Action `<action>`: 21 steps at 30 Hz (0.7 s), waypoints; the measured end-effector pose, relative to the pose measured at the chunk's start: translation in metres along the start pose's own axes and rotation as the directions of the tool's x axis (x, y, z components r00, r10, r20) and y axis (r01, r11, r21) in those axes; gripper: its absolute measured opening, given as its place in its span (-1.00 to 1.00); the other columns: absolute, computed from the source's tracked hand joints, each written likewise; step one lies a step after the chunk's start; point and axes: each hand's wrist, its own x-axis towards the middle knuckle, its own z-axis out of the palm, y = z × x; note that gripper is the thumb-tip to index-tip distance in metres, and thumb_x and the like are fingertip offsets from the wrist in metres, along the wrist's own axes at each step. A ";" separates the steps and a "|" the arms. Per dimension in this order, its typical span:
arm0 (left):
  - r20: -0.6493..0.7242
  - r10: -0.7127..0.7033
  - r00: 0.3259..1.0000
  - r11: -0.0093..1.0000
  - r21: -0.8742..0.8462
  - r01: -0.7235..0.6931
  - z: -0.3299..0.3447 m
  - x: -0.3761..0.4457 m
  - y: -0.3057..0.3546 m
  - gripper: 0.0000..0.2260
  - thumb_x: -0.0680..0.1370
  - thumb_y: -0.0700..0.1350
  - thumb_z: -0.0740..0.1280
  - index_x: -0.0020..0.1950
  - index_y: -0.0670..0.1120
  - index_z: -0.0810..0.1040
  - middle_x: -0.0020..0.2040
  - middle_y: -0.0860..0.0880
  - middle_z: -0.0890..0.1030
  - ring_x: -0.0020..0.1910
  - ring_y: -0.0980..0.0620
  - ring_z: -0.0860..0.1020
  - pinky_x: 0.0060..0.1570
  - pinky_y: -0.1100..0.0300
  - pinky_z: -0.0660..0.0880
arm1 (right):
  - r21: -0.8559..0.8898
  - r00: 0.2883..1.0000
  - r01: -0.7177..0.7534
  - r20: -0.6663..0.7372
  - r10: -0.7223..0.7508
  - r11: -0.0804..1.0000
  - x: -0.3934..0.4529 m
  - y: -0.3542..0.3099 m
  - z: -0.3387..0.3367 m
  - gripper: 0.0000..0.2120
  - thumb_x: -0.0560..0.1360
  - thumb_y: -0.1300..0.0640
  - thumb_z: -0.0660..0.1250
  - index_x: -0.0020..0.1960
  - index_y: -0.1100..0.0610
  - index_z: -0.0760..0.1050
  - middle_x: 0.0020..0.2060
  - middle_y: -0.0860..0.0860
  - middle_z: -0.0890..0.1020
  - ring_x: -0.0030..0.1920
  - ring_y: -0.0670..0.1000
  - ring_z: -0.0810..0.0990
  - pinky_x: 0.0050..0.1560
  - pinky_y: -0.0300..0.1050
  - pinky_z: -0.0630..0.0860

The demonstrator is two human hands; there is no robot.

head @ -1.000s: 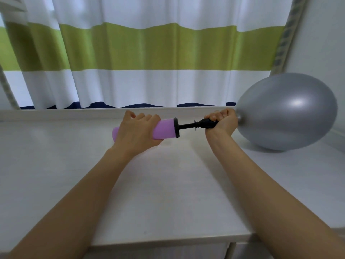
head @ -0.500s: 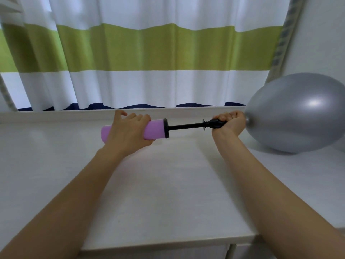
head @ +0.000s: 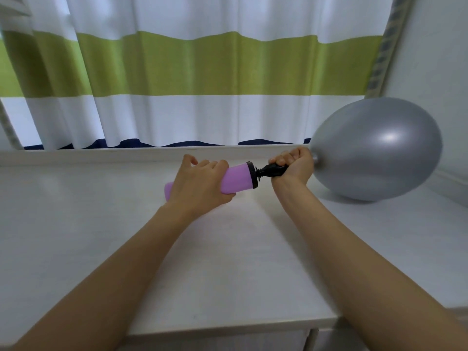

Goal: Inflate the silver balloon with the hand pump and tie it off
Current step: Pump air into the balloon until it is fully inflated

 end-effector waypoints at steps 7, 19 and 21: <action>0.039 -0.061 0.997 0.998 0.028 0.060 -0.003 -0.011 -0.044 -0.65 0.32 0.10 0.41 0.00 -0.03 0.48 -0.18 0.01 0.61 -0.19 -0.08 0.53 0.06 -0.04 0.26 | 0.047 0.998 0.042 -0.055 -0.040 0.998 0.008 -0.017 -0.006 -0.67 0.47 0.25 0.01 -0.45 0.06 0.08 -0.66 -0.08 0.17 -0.66 -0.04 0.17 -0.46 -0.27 0.25; 0.079 -0.095 0.992 0.995 0.017 0.094 -0.007 -0.012 -0.054 -0.64 0.32 0.15 0.40 -0.01 -0.01 0.46 -0.18 0.04 0.58 -0.17 -0.05 0.52 0.09 -0.04 0.22 | 0.086 0.995 0.077 -0.072 -0.071 0.993 0.011 -0.018 -0.008 -0.69 0.47 0.24 0.02 -0.43 0.05 0.09 -0.67 -0.09 0.18 -0.67 -0.05 0.19 -0.47 -0.28 0.24; 0.085 -0.054 0.995 0.998 0.027 0.052 -0.008 -0.008 -0.039 -0.62 0.34 0.17 0.38 0.00 -0.04 0.46 -0.17 0.01 0.59 -0.17 -0.06 0.52 0.09 -0.02 0.21 | 0.079 0.997 0.058 -0.048 -0.055 0.995 0.008 -0.013 -0.007 -0.68 0.48 0.23 0.03 -0.43 0.05 0.10 -0.66 -0.09 0.19 -0.66 -0.06 0.19 -0.49 -0.27 0.25</action>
